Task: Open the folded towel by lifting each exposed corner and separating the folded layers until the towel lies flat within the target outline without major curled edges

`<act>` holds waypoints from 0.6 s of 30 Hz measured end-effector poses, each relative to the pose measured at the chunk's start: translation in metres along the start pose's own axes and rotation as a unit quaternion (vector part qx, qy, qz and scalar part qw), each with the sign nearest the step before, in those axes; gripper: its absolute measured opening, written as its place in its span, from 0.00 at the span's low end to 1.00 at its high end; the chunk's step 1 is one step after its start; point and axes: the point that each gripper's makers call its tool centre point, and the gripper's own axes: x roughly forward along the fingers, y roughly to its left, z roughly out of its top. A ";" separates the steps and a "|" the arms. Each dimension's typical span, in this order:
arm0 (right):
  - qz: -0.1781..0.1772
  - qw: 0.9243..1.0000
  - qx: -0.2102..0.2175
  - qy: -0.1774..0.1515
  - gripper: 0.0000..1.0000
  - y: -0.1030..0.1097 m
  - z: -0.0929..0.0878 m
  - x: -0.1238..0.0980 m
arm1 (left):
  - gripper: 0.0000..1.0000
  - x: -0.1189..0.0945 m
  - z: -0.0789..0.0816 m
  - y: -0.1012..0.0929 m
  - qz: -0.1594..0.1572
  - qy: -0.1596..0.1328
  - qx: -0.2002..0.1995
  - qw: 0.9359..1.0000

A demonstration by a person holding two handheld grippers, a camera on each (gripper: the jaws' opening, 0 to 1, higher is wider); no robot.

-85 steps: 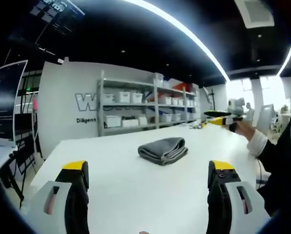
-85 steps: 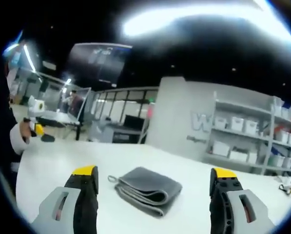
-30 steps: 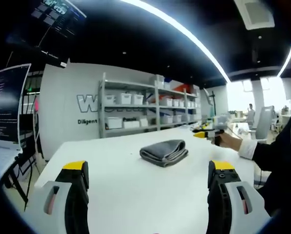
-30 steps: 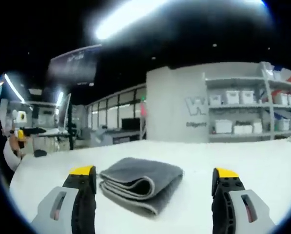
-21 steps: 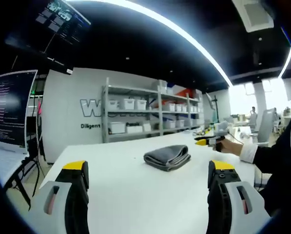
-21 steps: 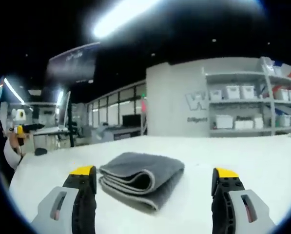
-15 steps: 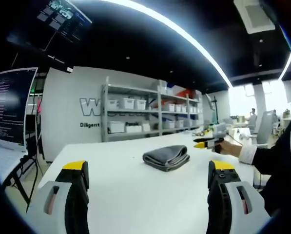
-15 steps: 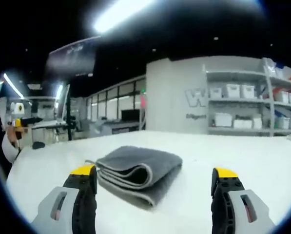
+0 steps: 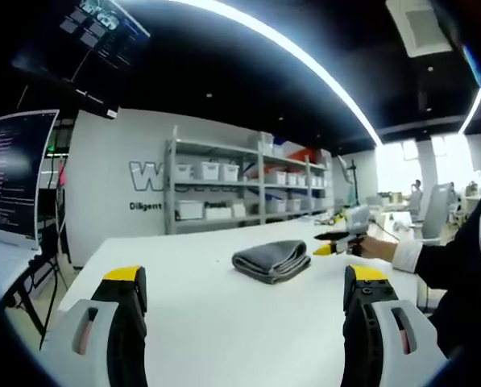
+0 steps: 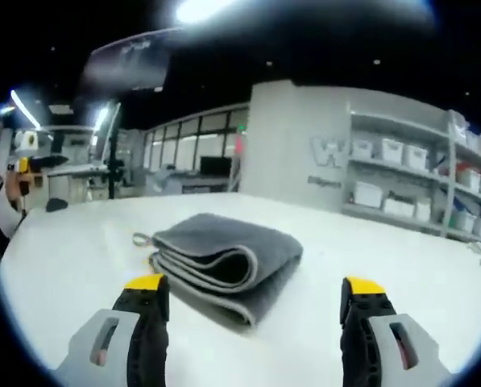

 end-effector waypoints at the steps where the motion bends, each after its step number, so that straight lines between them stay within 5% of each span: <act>1: -0.001 1.000 0.000 0.001 0.84 -0.001 0.000 0.000 | 1.00 0.001 -0.001 0.000 0.000 0.001 -0.001 1.000; 12: -0.006 1.000 -0.007 0.005 0.74 -0.005 -0.004 0.005 | 1.00 0.004 -0.006 -0.004 -0.003 0.011 0.002 1.000; 18: -0.021 1.000 -0.017 0.015 0.59 -0.012 -0.009 0.009 | 1.00 0.000 -0.004 0.006 0.012 0.007 -0.003 1.000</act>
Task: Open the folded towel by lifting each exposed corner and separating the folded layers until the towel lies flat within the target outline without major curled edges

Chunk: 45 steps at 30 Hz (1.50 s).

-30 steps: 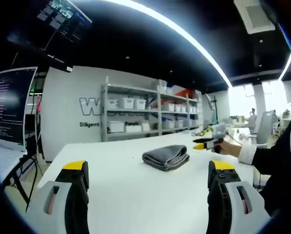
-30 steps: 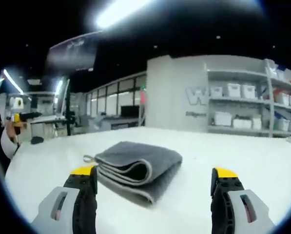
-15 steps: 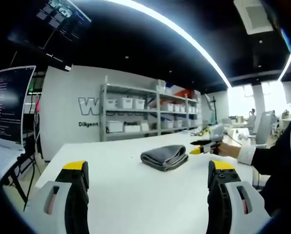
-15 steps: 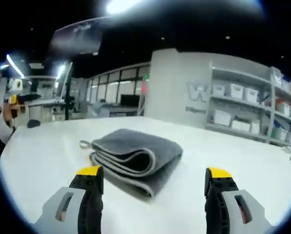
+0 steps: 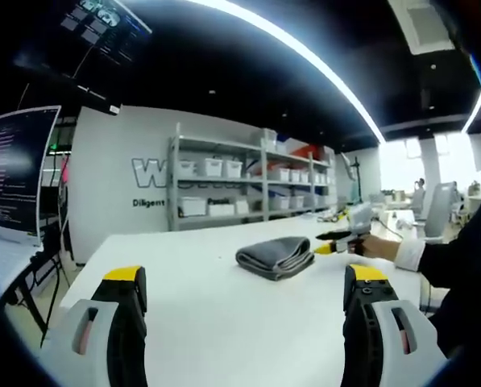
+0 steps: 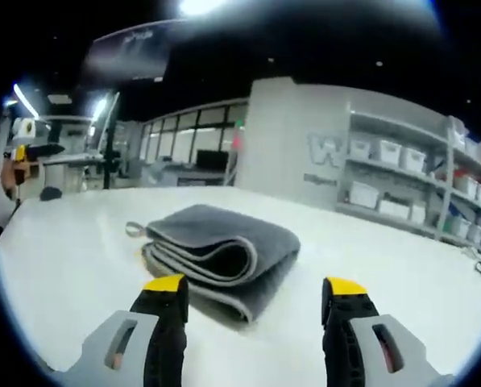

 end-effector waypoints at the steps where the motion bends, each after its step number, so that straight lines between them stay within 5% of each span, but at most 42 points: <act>1: -0.003 1.000 0.005 -0.002 0.57 -0.001 0.001 0.001 | 1.00 0.000 0.000 0.000 0.001 0.000 0.001 1.000; 18: -0.064 0.997 0.004 0.040 0.29 -0.021 -0.018 0.008 | 1.00 -0.001 -0.002 0.003 0.006 0.009 0.006 1.000; 45: -0.096 0.992 0.061 0.063 0.27 -0.003 -0.023 0.023 | 1.00 0.003 -0.006 -0.004 -0.010 0.014 -0.001 1.000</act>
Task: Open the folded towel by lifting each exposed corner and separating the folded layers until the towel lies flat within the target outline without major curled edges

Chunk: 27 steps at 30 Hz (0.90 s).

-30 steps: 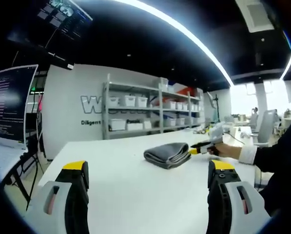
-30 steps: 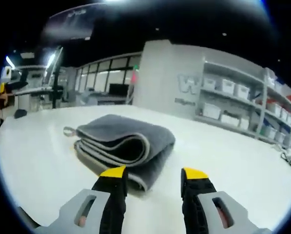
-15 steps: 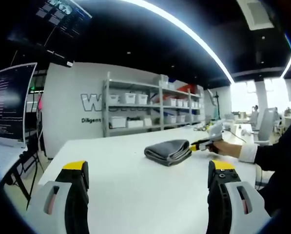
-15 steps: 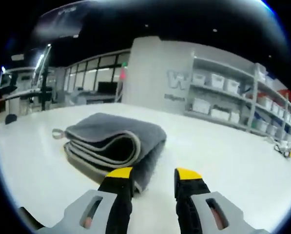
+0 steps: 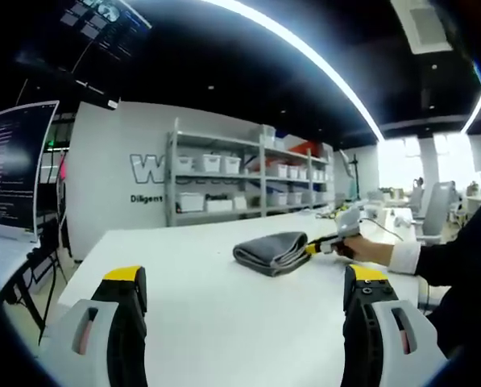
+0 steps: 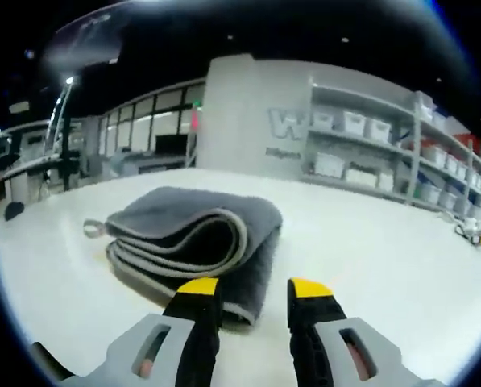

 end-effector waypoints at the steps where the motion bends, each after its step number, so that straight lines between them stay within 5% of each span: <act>1: -0.002 1.000 0.007 0.007 0.27 0.001 -0.003 0.001 | 1.00 0.001 0.000 -0.001 -0.001 0.001 0.000 1.000; 7: -0.004 0.999 0.034 0.021 0.26 0.005 -0.010 0.003 | 1.00 0.002 -0.001 -0.003 -0.005 0.003 0.002 1.000; 11: 0.011 0.999 0.049 0.020 0.17 0.013 -0.011 0.003 | 1.00 0.002 -0.003 -0.001 -0.003 0.004 0.001 1.000; 27: 0.035 0.998 0.037 0.028 0.07 0.030 -0.013 0.005 | 0.99 0.005 -0.004 -0.002 -0.001 0.004 0.004 1.000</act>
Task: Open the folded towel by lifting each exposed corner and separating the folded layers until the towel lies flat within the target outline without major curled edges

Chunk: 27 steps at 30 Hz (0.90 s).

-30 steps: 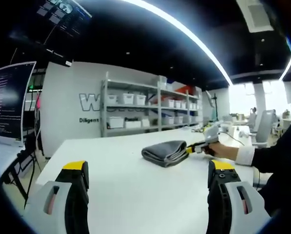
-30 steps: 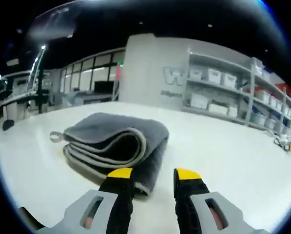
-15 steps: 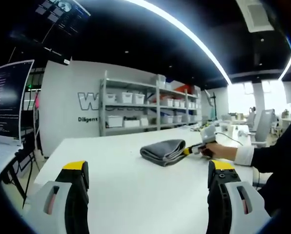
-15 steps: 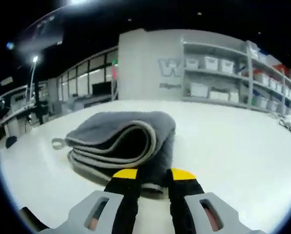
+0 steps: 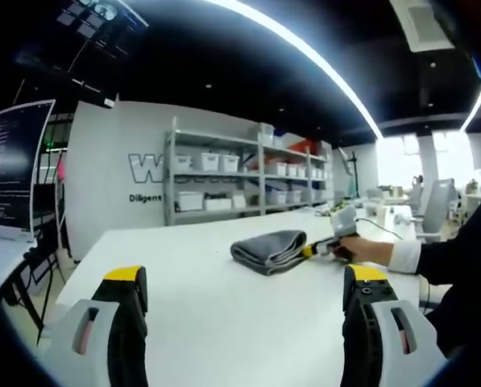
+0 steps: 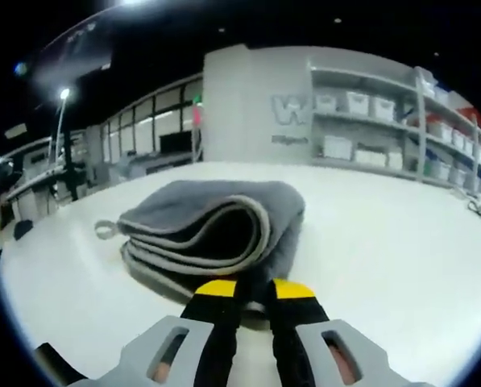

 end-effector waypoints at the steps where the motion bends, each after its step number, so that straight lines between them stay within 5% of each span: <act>1: 0.002 1.000 -0.002 0.000 0.07 0.001 0.000 0.000 | 0.99 -0.001 0.001 0.001 0.001 -0.002 0.000 1.000; 27: 0.072 0.996 -0.052 -0.007 0.02 0.032 0.003 0.002 | 0.91 0.000 0.000 0.002 -0.001 -0.004 0.012 1.000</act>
